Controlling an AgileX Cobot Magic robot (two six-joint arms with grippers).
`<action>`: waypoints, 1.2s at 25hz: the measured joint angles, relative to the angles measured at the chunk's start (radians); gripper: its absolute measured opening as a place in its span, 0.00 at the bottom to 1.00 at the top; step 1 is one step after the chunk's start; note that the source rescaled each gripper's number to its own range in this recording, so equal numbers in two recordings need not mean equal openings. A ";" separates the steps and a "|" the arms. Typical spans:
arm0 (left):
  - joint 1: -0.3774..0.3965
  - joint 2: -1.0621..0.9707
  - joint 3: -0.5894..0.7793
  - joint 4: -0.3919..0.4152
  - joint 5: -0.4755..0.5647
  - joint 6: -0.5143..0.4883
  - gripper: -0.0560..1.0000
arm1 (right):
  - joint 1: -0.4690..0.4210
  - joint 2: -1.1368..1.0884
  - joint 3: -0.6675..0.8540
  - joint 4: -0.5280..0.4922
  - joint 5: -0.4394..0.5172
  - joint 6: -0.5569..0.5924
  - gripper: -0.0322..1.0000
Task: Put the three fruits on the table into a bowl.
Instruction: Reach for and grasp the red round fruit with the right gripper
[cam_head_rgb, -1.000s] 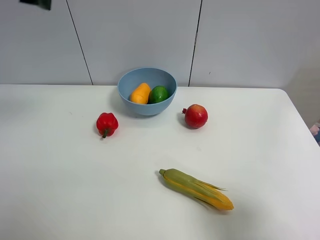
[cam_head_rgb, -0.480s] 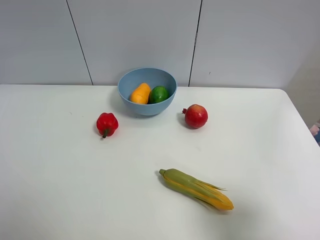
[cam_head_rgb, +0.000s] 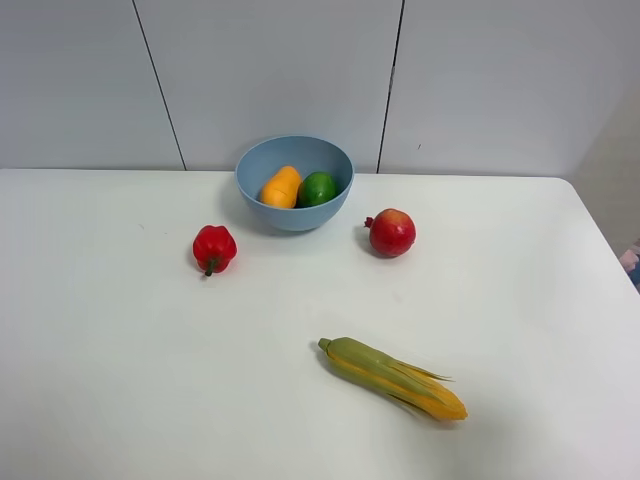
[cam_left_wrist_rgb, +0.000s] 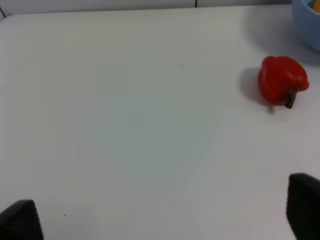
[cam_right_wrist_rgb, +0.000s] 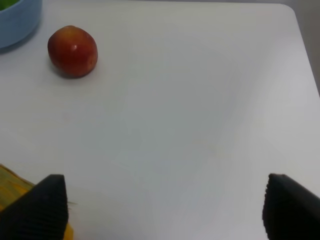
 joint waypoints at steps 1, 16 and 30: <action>0.000 -0.001 0.000 -0.008 0.013 0.000 0.98 | 0.000 0.000 0.000 0.000 0.000 0.000 0.40; -0.021 -0.161 0.026 -0.033 0.080 0.001 0.98 | 0.000 0.000 0.000 0.000 0.000 0.000 0.40; -0.079 -0.161 0.026 -0.033 0.081 0.004 0.99 | 0.000 0.000 0.000 0.000 0.000 0.000 0.40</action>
